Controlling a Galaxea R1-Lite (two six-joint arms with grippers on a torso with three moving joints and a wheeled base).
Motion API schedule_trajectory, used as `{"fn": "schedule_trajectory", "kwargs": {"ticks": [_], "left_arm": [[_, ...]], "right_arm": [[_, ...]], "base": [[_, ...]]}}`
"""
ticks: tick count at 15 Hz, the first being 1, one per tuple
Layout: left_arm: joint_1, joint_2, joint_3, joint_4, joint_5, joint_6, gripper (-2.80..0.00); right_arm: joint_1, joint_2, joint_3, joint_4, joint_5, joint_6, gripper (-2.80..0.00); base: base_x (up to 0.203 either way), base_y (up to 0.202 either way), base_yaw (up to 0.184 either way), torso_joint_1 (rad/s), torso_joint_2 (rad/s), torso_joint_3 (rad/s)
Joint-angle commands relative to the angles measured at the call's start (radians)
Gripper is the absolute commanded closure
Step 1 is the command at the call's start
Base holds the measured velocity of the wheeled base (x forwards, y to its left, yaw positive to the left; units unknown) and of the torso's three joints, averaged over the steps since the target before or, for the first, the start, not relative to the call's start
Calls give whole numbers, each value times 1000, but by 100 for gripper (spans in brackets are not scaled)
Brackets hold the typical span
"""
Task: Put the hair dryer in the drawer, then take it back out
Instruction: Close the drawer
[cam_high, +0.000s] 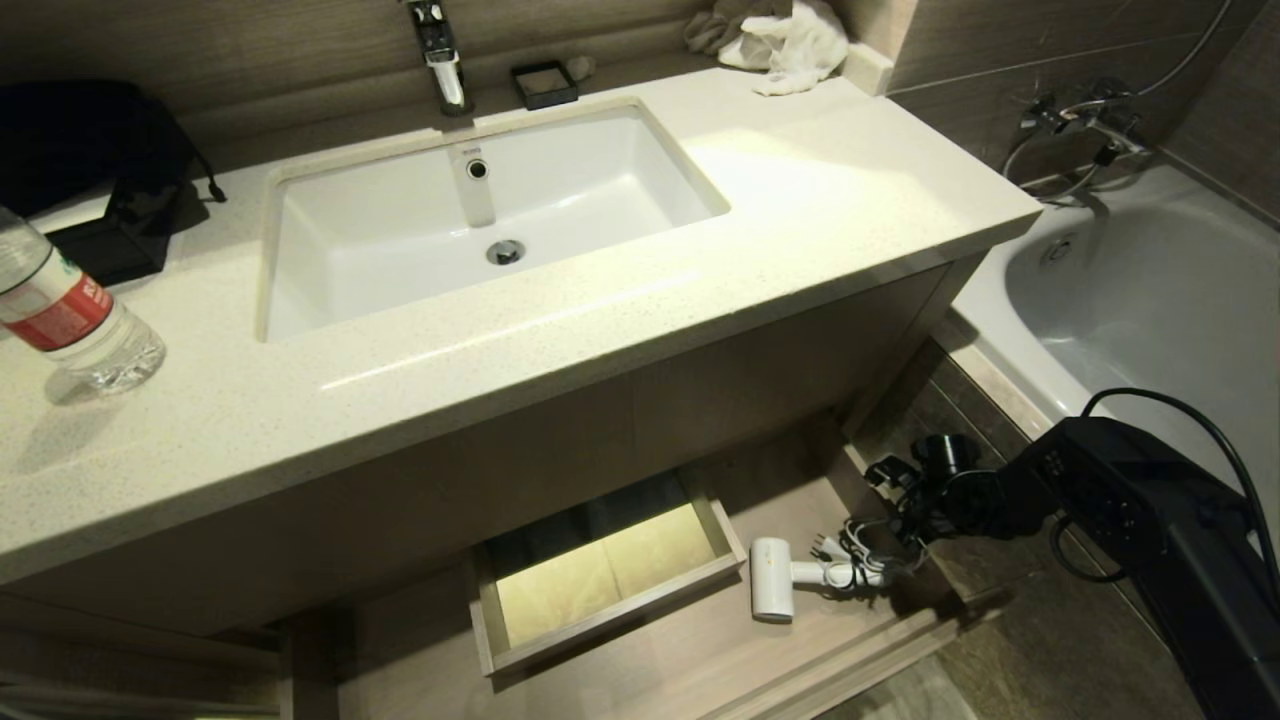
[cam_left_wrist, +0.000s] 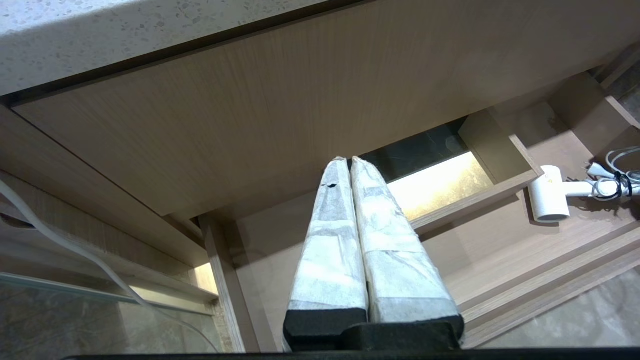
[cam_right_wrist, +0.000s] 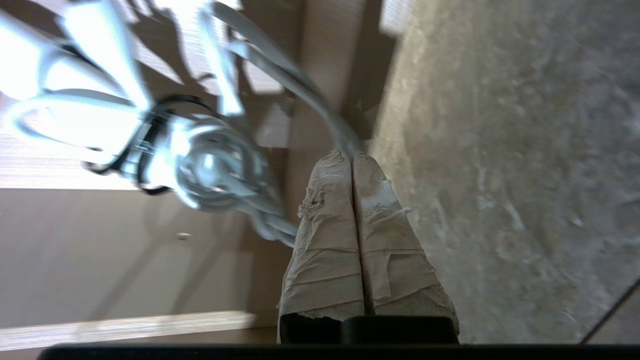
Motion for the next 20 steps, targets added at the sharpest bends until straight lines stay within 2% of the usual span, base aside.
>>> {"fn": "schedule_trajectory", "kwargs": {"ticks": [1, 5, 13, 20], "left_arm": [[0, 0, 0, 0, 0, 0, 0], [0, 0, 0, 0, 0, 0, 0], [0, 0, 0, 0, 0, 0, 0], [0, 0, 0, 0, 0, 0, 0]], "right_arm": [[22, -18, 8, 11, 7, 17, 0], [27, -39, 4, 41, 30, 11, 0], [-49, -60, 56, 42, 21, -39, 0], [-86, -24, 65, 41, 18, -43, 0]], "base": [[0, 0, 0, 0, 0, 0], [0, 0, 0, 0, 0, 0], [0, 0, 0, 0, 0, 0], [0, 0, 0, 0, 0, 0]]}}
